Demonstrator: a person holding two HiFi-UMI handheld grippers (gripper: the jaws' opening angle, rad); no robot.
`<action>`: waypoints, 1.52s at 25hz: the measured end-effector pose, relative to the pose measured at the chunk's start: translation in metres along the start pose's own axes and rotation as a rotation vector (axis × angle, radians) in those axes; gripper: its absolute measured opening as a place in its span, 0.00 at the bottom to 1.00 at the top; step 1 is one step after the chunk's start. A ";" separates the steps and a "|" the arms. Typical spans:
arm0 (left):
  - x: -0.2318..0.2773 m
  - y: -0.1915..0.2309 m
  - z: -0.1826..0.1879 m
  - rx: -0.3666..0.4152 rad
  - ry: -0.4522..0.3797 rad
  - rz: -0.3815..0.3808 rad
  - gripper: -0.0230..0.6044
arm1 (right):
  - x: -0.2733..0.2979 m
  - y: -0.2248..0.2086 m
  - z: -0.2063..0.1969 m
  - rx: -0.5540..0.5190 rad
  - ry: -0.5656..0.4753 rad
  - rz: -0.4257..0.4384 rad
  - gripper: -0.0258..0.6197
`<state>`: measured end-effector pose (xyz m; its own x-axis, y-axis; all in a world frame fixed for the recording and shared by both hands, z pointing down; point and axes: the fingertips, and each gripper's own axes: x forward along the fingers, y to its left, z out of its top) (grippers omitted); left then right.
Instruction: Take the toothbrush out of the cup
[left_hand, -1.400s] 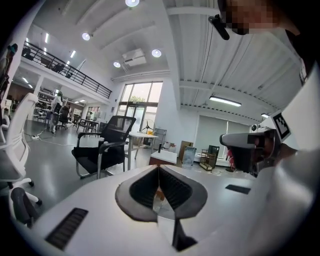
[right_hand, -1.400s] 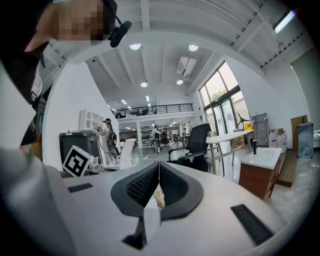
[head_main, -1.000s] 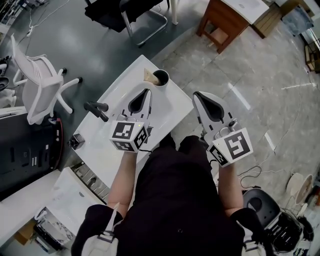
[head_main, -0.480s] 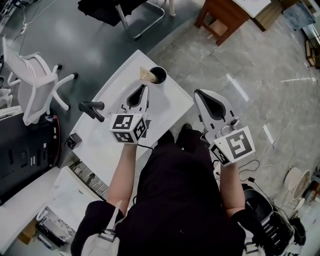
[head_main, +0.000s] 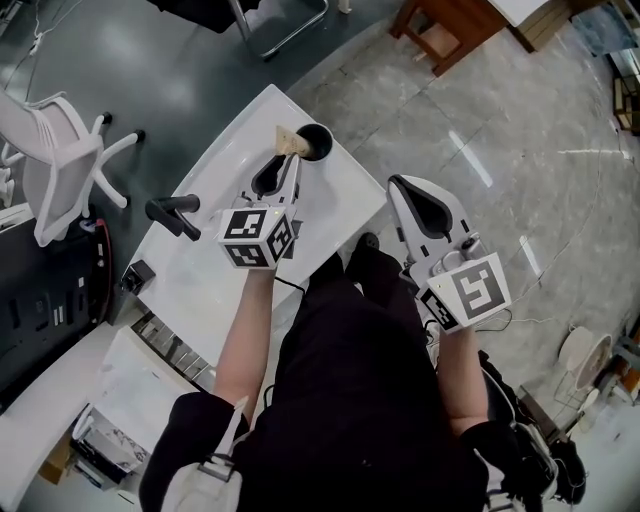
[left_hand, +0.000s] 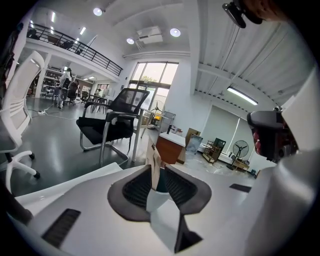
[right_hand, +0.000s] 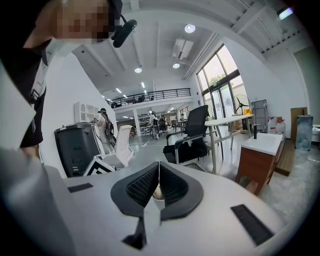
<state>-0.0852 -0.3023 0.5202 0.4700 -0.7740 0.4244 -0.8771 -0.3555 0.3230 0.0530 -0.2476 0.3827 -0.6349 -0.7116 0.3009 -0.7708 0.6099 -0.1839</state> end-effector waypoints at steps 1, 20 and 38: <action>0.002 0.001 -0.001 -0.002 0.003 -0.001 0.18 | 0.001 -0.001 -0.001 0.002 0.004 -0.002 0.09; 0.029 0.009 -0.011 -0.003 0.064 0.005 0.13 | 0.002 -0.011 -0.008 0.036 0.015 -0.044 0.09; 0.005 0.001 0.010 0.023 0.027 -0.069 0.09 | -0.016 0.010 -0.008 0.065 -0.021 -0.125 0.09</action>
<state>-0.0850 -0.3116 0.5140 0.5317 -0.7330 0.4243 -0.8444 -0.4196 0.3331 0.0558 -0.2278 0.3838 -0.5344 -0.7879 0.3061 -0.8452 0.4928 -0.2071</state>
